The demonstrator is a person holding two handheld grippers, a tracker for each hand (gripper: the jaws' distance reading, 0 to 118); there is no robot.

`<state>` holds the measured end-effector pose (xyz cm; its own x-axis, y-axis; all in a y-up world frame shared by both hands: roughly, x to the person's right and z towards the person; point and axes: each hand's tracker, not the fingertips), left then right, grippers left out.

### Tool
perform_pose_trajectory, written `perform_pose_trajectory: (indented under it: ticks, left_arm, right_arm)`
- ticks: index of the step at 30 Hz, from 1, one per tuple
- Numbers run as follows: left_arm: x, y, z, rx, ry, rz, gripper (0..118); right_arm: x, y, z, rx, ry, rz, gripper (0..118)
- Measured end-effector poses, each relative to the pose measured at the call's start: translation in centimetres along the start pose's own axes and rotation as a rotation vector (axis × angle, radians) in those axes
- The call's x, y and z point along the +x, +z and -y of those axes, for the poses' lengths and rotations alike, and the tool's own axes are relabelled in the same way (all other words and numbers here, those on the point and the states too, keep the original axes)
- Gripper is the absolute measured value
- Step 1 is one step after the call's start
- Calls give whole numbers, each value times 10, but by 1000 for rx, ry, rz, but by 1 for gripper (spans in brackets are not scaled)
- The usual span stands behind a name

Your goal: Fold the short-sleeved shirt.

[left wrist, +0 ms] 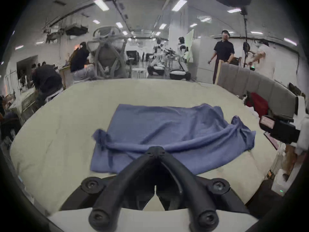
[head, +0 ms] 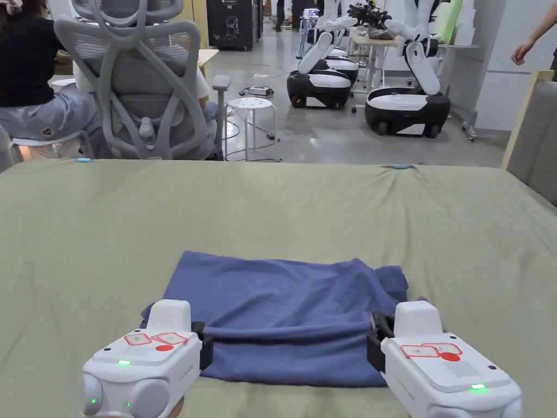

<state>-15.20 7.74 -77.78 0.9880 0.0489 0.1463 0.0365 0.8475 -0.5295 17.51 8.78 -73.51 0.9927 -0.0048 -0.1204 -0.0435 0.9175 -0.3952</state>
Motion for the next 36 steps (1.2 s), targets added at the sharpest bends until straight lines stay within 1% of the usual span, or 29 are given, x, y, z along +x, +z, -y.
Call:
perform_pose_trajectory:
  ticks: [1, 4, 7, 10, 12, 14, 15, 16, 17, 18, 20, 21, 23, 24, 25, 26, 27, 28, 29, 30, 31, 32, 33, 35, 36]
  left_arm:
    - [-13, -1, 4, -21, 26, -33, 0]
    - [-59, -4, 20, -95, 180, -73, 0]
    - [-84, -5, 35, -134, 194, -116, 0]
    - [-95, -13, 41, -169, 229, -73, 0]
    - [-98, -22, 40, -165, 250, -58, 11]
    - [-99, -32, 36, -159, 266, -70, 25]
    - [-100, -39, 33, -159, 267, -78, 57]
    - [-101, -47, 30, -161, 263, -85, 83]
    - [-102, -53, 26, -156, 254, -92, 99]
    - [-98, -55, 21, -151, 242, -111, 98]
    - [-98, -70, 14, -162, 217, -138, 89]
    - [-98, -77, 13, -164, 205, -149, 87]
    - [-98, -95, 12, -208, 160, -169, 82]
    - [-94, -103, 15, -250, 128, -165, 75]
    - [-89, -112, 20, -310, 77, -146, 62]
    - [-85, -123, 27, -375, 2, -124, 59]
    - [-78, -118, 28, -300, -86, -185, 58]
    - [-77, -114, 22, -306, -78, -175, 53]
    - [-80, -114, 17, -315, -51, -159, 41]
    - [-82, -114, 14, -314, -53, -162, 21]
    - [-81, -109, 11, -284, -89, -182, 5]
    - [-80, -102, 7, -246, -117, -214, 5]
    - [-78, -96, 3, -222, -121, -202, 5]
    - [-72, -76, -5, -192, -119, -174, 5]
    - [-70, -70, -9, -161, -97, -169, 5]
  right_arm:
    - [0, 1, 1, 1, 3, 2, 0]
    - [2, 2, 7, -7, -13, -7, 0]
    - [1, -4, 11, -26, -20, -13, 0]
    - [2, -10, 15, -43, -24, -23, 0]
    - [3, -14, 16, -51, -24, -25, 0]
    - [5, -17, 17, -60, -21, -23, 0]
    - [7, -18, 17, -62, -20, -20, 0]
    - [11, -18, 17, -64, -17, -12, 0]
    - [14, -18, 17, -67, -18, -5, 0]
    - [18, -19, 17, -69, -21, 3, 0]
    - [28, -18, 17, -74, -23, 25, 0]
    - [32, -18, 17, -77, -25, 35, 0]
    - [43, -17, 17, -84, -37, 58, 0]
    - [49, -16, 18, -88, -39, 71, 0]
    - [54, -16, 19, -92, -41, 84, 0]
    - [60, -15, 19, -97, -43, 99, 0]
    - [66, -15, 19, -106, -47, 118, 0]
    - [73, -13, 20, -114, -52, 136, 0]
    - [80, -12, 20, -121, -61, 158, 0]
    - [88, -11, 20, -127, -72, 180, 0]
    - [97, -11, 20, -137, -81, 204, 0]
    - [106, -10, 21, -153, -89, 229, 0]
    - [114, -11, 21, -169, -93, 255, 0]
    - [129, -15, 23, -184, -96, 267, 2]
    - [135, -19, 25, -194, -101, 265, 13]
